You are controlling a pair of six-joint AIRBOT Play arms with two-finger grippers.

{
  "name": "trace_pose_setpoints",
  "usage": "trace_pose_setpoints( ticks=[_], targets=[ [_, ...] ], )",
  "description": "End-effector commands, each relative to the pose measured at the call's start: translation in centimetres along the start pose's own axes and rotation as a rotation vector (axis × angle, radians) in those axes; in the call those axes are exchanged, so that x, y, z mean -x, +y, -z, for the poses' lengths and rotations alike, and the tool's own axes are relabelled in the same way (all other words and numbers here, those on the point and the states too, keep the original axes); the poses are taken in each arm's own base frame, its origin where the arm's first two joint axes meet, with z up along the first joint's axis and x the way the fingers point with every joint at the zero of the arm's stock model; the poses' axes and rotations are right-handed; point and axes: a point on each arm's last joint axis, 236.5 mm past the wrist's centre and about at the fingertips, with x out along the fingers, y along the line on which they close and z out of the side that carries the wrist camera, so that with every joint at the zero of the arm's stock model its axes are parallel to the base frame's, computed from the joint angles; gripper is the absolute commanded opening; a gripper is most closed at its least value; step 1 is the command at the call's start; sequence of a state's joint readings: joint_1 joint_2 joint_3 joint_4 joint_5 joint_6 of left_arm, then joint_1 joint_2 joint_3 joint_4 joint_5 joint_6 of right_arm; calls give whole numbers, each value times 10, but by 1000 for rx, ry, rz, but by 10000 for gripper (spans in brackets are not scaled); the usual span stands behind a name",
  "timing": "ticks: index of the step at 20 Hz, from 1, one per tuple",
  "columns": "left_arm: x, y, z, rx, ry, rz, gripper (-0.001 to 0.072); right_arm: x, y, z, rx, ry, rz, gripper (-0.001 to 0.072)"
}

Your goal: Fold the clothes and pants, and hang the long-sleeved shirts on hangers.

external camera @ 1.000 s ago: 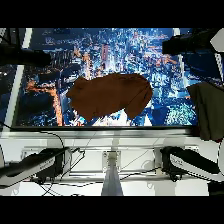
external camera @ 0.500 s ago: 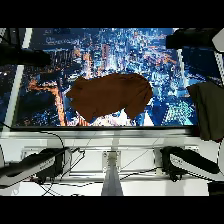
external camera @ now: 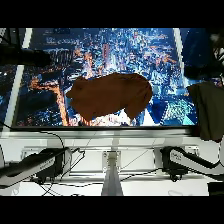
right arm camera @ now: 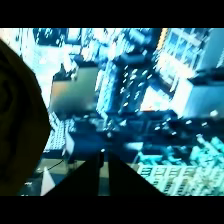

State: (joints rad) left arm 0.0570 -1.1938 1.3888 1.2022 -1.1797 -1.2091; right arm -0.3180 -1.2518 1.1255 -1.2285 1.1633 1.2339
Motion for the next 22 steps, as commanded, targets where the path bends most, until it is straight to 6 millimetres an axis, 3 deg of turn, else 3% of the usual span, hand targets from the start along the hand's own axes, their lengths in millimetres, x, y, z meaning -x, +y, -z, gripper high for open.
trace_pose_setpoints(
  ticks=[1, 2, 6, 9, 17, 18, 19, 20, 21, 22],
  targets=[
    [0, 0, 0, 0, -1, 0, 18, -55, 25, 50, -207, 27, -212, 349],
    [0, 0, 0, 0, -1, -1, 18, -68, 28, 55, -235, 12, -211, 479],
    [0, -4, -9, 12, -39, 16, 18, -113, 40, 56, -291, 29, -221, 481],
    [2, -22, -17, 48, -70, 95, 18, -137, 49, 55, -275, 85, -254, 480],
    [-4, -25, -14, 59, -51, 116, 30, -156, 81, 50, -111, 153, -311, 443],
    [-8, -24, -8, 60, -25, 119, 169, -156, 82, 52, -104, 158, -311, 379],
    [-13, -24, 0, 61, 15, 128, 475, -156, 82, 54, -94, 165, -311, 349],
    [-18, -26, 9, 66, 56, 143, 639, -155, 85, 57, -64, 176, -325, 265],
    [-24, -28, 21, 71, 110, 162, 643, -153, 88, 61, -32, 188, -340, 242],
    [-29, -29, 32, 77, 163, 181, 643, -151, 91, 64, 6, 198, -357, 154]
  ],
)
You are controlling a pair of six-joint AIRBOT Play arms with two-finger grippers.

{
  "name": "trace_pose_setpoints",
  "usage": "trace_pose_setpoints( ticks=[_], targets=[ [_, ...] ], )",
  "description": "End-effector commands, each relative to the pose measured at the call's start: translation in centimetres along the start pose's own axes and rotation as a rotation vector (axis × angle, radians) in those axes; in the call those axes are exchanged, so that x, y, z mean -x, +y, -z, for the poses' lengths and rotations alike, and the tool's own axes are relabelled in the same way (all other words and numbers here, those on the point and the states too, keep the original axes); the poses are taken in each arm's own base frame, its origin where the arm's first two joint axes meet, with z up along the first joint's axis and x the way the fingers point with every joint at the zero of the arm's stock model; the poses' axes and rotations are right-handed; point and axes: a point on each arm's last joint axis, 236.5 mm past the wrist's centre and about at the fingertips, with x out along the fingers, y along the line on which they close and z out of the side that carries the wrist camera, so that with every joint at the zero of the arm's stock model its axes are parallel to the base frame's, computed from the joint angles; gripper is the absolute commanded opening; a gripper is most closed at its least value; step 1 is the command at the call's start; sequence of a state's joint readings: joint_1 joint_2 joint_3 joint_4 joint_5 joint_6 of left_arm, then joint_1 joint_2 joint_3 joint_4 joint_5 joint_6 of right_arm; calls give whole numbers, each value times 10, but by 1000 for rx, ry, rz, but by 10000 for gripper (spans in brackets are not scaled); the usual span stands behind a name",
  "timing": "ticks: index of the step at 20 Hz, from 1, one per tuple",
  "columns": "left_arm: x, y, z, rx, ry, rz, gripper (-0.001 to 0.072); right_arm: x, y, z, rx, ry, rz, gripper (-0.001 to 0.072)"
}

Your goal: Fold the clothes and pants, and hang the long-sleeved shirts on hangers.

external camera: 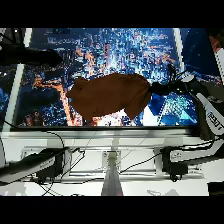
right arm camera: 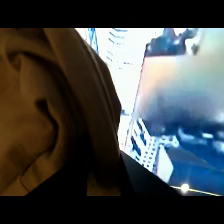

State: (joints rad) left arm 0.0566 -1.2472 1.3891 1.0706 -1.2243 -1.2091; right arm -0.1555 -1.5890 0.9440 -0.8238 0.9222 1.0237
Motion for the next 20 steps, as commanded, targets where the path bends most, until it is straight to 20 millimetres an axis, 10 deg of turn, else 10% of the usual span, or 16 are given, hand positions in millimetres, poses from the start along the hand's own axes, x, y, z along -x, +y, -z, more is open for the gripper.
trace_pose_setpoints(
  ticks=[1, 5, 12, 20],
  targets=[
    [-20, 0, 35, 28, 167, 53, 643, 0, 12, 13, 125, 60, -43, 28],
    [-61, -6, 73, 134, 231, 145, 633, 24, 4, -12, 272, -44, 65, 15],
    [-112, 14, 200, 306, 409, 130, 633, 68, 16, -42, 368, -195, 154, 16],
    [-120, 57, 213, 252, 374, -6, 633, 68, 16, -41, 364, -193, 149, 15]
  ],
)
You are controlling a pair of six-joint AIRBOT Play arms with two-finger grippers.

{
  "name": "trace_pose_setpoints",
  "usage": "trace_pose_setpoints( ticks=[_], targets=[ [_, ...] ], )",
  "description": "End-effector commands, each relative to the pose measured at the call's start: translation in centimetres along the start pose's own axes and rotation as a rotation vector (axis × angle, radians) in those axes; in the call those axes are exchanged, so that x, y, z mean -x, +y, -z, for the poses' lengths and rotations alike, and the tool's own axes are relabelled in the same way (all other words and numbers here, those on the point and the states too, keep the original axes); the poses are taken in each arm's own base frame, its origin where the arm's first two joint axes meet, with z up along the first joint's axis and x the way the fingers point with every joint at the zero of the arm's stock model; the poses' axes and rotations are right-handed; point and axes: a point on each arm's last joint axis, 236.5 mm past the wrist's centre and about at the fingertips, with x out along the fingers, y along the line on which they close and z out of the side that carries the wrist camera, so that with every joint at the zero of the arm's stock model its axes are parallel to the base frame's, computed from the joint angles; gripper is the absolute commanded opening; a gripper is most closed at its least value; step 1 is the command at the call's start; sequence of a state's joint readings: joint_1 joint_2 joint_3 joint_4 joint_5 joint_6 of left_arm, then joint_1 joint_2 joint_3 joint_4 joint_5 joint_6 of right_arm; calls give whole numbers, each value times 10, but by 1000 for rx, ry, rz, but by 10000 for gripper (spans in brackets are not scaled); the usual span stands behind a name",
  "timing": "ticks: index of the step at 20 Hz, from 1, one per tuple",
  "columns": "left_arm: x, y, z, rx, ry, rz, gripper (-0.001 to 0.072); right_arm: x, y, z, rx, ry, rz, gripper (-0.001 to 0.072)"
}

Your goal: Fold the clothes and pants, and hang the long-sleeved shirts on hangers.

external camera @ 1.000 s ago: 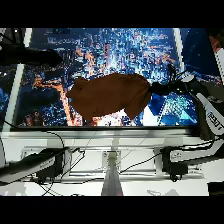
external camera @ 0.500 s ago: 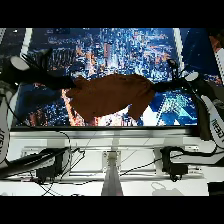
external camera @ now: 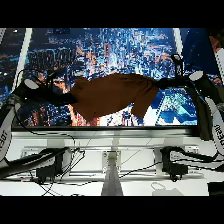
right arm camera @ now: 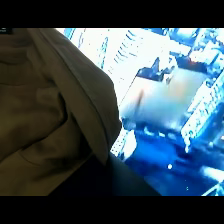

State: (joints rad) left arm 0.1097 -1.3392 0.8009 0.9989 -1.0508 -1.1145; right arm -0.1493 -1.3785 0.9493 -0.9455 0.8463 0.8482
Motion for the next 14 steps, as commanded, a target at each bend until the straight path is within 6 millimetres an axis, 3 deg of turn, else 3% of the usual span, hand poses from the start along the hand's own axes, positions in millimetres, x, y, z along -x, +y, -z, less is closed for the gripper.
trace_pose_setpoints(
  ticks=[1, 4, 6, 7, 8, 9, 10, 12, 14],
  targets=[
    [-2, 24, -6, -32, -37, -90, 633, 1, 0, -1, 1, -4, 2, 15],
    [-17, 14, -8, -13, -30, -51, 631, 1, 0, -1, 1, -4, 2, 15],
    [-37, 1, 9, -34, 58, -24, 584, 1, 0, -1, 1, -4, 2, 15],
    [-46, -5, 16, -55, 95, -15, 517, 1, 0, -1, 1, -4, 2, 16],
    [-53, -11, 21, -86, 118, -11, 371, 1, 0, -1, 1, -4, 2, 16],
    [-55, -18, 22, -111, 125, -6, 162, 1, 0, -2, 1, -5, 2, 16],
    [-54, -27, 18, -138, 119, 9, 22, 2, 1, -2, 3, -8, 3, 16],
    [-35, -51, -5, -207, 59, 58, 18, 12, 3, -10, 17, -33, 11, 15],
    [11, -71, -55, -273, -95, 58, 18, 31, 6, -27, 51, -87, 33, 15]
  ],
)
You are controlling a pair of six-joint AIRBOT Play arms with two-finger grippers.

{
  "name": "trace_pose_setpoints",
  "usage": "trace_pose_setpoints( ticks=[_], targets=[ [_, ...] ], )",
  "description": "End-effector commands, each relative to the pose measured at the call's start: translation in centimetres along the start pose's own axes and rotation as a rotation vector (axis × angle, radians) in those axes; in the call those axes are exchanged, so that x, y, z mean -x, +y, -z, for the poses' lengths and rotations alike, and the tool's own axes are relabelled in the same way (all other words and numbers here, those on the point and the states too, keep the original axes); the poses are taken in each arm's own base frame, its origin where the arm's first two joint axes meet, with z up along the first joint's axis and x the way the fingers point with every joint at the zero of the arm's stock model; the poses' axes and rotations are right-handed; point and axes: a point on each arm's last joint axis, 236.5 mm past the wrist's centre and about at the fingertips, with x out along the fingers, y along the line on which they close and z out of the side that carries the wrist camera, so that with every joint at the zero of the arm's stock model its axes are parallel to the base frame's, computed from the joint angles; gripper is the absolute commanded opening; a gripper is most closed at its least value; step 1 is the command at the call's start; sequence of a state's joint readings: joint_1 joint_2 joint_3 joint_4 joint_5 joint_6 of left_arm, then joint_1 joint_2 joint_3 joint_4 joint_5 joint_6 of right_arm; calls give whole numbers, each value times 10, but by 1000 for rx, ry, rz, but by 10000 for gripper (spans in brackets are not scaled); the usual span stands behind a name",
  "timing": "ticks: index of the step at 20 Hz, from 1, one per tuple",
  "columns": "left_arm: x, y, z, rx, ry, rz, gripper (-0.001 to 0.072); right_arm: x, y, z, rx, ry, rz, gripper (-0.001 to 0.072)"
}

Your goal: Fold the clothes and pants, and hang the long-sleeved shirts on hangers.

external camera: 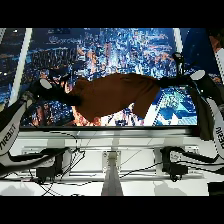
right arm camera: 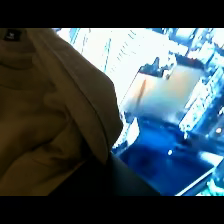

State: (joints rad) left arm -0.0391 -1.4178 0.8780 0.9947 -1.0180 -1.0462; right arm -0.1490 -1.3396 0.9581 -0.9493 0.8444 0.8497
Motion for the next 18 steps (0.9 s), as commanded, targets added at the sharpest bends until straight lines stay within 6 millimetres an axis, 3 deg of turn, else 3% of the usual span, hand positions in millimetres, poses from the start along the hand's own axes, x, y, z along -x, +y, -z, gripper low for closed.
trace_pose_setpoints(
  ticks=[1, 4, 6, 8, 9, 11, 13, 15, 18],
  targets=[
    [73, -32, -76, -117, -237, 11, 18, 30, 6, -28, 51, -85, 32, 15],
    [218, -61, -155, -247, -620, -101, 18, 78, 21, -62, 113, -212, 64, 15],
    [328, -88, -183, -318, -919, -200, 18, 110, 40, -72, 144, -277, 59, 15],
    [435, -120, -186, -363, -1236, -295, 17, 140, 67, -72, 172, -319, 18, 15],
    [485, -135, -178, -370, -1402, -339, 18, 157, 86, -72, 184, -349, -20, 15],
    [568, -160, -146, -369, -1680, -404, 17, 194, 124, -73, 207, -429, -96, 15],
    [624, -182, -107, -370, -1878, -442, 17, 234, 162, -73, 238, -528, -167, 16],
    [659, -198, -72, -372, -2010, -460, 16, 272, 196, -70, 273, -625, -223, 15],
    [675, -210, -49, -385, -2070, -469, 15, 316, 232, -60, 321, -740, -276, 16]
  ],
)
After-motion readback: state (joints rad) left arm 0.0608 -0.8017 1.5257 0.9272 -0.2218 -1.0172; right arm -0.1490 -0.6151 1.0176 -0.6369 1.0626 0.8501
